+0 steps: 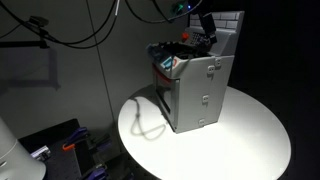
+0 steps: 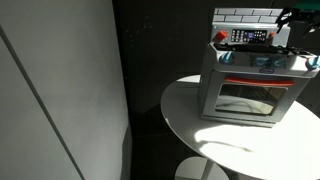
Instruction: Press the top orange button on the microwave oven controlling panel of the stove
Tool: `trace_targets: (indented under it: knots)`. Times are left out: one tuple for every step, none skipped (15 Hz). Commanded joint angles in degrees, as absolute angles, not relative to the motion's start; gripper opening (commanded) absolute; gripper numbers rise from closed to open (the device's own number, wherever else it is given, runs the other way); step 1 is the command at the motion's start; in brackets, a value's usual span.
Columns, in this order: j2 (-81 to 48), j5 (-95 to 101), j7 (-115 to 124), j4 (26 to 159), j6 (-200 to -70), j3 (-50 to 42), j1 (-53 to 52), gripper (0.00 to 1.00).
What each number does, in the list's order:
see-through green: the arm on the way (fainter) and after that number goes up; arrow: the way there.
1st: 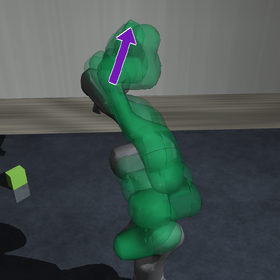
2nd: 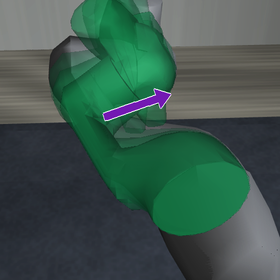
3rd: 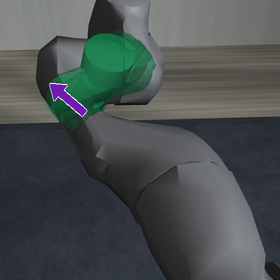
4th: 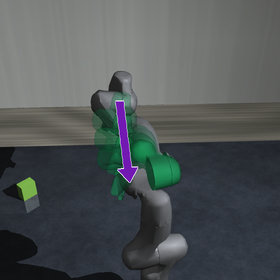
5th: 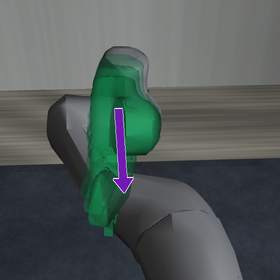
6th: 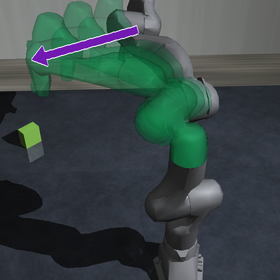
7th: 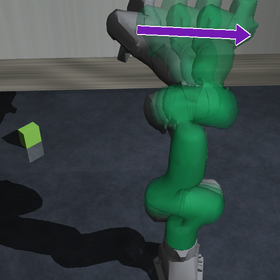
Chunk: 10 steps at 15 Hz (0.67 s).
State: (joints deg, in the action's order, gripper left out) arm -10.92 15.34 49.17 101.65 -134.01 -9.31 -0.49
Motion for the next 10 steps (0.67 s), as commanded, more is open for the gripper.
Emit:
trace_targets:
  knots:
    - [-8.9,15.1,48.7,103.0,-131.5,-8.6,0.0,1.0]
    - [-9.1,15.1,48.7,102.9,-131.2,-8.5,0.0,1.0]
    - [-9.3,15.1,48.7,102.7,-131.2,-8.5,0.0,1.0]
    - [-9.6,15.0,48.7,102.4,-131.2,-8.4,0.0,1.0]
    - [-9.9,15.0,48.7,102.1,-131.3,-8.4,0.0,1.0]
    - [-10.1,15.0,48.7,101.9,-131.7,-8.3,0.0,1.0]
    - [-10.2,15.0,48.8,101.7,-131.9,-8.3,0.0,1.0]
    - [-10.4,15.1,48.8,101.5,-132.1,-8.2,0.0,1.0]
    - [-10.6,15.1,48.8,101.3,-132.1,-8.2,0.0,1.0]
    - [-10.8,15.2,48.9,101.1,-132.1,-8.1,-0.1,1.0]
